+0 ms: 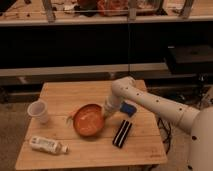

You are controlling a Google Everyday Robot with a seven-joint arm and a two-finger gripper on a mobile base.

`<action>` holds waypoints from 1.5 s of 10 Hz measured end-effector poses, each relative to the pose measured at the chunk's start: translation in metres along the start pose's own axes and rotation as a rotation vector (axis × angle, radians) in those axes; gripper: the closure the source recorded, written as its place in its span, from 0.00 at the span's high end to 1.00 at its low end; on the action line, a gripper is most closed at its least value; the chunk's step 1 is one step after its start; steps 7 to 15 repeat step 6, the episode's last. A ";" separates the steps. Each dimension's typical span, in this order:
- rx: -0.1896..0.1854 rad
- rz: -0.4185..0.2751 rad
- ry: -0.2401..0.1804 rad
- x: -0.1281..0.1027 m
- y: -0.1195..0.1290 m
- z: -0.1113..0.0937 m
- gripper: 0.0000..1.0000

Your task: Drag the ceramic bowl in a circle

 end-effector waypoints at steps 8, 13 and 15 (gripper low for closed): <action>-0.035 -0.047 0.003 -0.065 0.034 -0.028 0.00; -0.035 -0.047 0.003 -0.065 0.034 -0.028 0.00; -0.035 -0.047 0.003 -0.065 0.034 -0.028 0.00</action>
